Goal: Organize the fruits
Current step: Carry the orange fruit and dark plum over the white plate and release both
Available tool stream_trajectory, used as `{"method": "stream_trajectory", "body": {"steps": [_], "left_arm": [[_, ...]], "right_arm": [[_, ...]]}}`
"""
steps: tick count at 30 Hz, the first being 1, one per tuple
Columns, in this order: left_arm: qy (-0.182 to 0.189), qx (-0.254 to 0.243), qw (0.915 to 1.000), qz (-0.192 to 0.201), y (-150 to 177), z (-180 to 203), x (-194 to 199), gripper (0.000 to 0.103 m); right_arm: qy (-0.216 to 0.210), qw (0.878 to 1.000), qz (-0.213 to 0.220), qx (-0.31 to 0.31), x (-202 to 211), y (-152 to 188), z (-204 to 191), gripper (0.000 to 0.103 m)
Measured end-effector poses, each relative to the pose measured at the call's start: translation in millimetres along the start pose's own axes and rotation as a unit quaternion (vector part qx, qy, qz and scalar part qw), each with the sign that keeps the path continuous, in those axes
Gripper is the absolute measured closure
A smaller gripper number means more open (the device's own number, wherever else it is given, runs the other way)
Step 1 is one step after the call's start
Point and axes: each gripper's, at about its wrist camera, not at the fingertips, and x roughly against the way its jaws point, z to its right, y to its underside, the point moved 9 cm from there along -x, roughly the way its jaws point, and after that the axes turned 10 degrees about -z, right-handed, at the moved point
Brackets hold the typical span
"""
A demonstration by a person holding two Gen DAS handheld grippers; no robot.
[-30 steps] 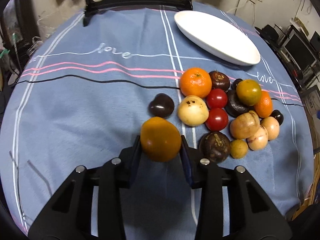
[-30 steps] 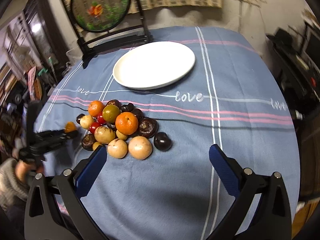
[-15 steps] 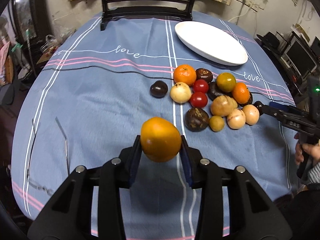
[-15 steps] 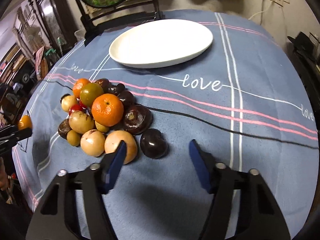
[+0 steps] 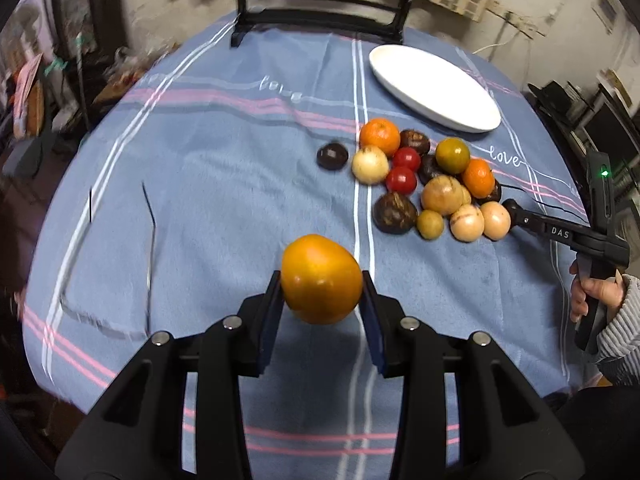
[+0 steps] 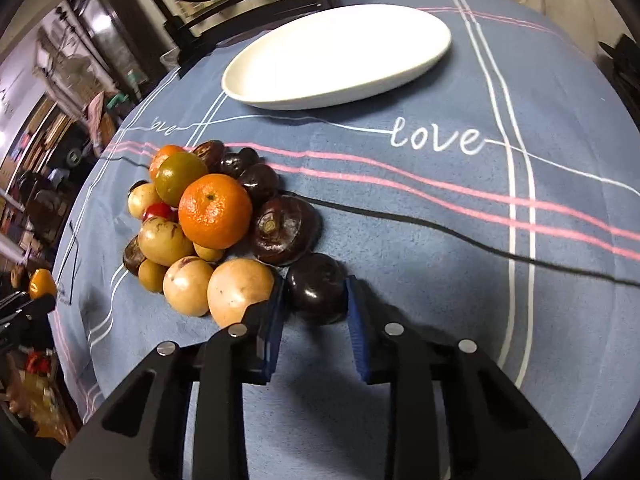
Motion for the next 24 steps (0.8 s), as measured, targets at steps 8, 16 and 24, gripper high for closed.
{"method": "stream_trajectory", "body": {"steps": [8,16,24], "left_arm": [[0.037,-0.089,0.9953,0.006,-41,-2,-2,0.066],[0.056,-0.156,0.9859,0.025,-120,46,-19,0.065],[0.043,-0.167,0.9843,0.038,-215,126,-65,0.065]], "right_arm": [[0.022,0.993,0.039,-0.105,34,27,2,0.074],[0.067,0.992,0.064,-0.091,73,8,17,0.074],[0.022,0.996,0.088,0.003,51,-118,8,0.074]]}}
